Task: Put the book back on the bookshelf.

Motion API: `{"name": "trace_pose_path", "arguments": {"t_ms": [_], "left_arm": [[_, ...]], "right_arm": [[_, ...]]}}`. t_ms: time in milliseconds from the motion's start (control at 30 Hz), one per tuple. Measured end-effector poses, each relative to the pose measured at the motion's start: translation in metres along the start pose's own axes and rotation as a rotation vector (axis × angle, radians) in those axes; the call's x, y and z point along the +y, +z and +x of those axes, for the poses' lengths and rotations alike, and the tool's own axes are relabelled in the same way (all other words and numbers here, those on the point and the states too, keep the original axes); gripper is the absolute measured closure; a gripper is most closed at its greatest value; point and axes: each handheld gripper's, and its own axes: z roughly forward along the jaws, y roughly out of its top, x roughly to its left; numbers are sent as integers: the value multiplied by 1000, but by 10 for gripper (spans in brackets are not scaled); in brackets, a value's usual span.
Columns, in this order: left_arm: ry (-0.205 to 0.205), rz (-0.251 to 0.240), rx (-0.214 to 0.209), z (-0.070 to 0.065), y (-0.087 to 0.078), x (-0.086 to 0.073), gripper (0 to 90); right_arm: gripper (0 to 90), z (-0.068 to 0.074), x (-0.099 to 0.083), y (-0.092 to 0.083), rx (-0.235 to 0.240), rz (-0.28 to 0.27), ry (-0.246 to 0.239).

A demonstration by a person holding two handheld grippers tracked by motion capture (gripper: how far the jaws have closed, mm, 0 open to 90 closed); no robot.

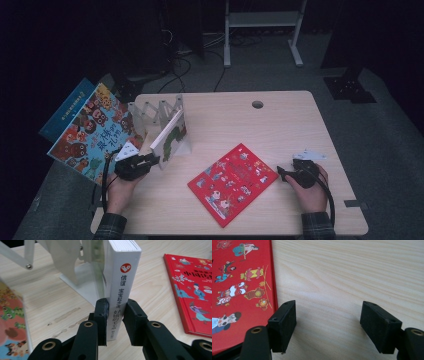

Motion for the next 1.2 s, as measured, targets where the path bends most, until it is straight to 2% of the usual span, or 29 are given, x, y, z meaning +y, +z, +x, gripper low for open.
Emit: {"name": "trace_pose_path", "arguments": {"t_ms": [67, 267, 533, 733, 1200], "left_arm": [[11, 4, -6, -2, 2, 2, 712], [9, 4, -26, -10, 11, 7, 699], [34, 1, -51, -21, 27, 16, 652], [29, -3, -66, -26, 36, 21, 632], [65, -4, -44, -38, 56, 32, 546]], "right_arm": [[280, 0, 0, 0, 0, 0, 0], [280, 0, 0, 0, 0, 0, 0], [281, 0, 0, 0, 0, 0, -1], [281, 0, 0, 0, 0, 0, -1], [281, 0, 0, 0, 0, 0, -1]]}}
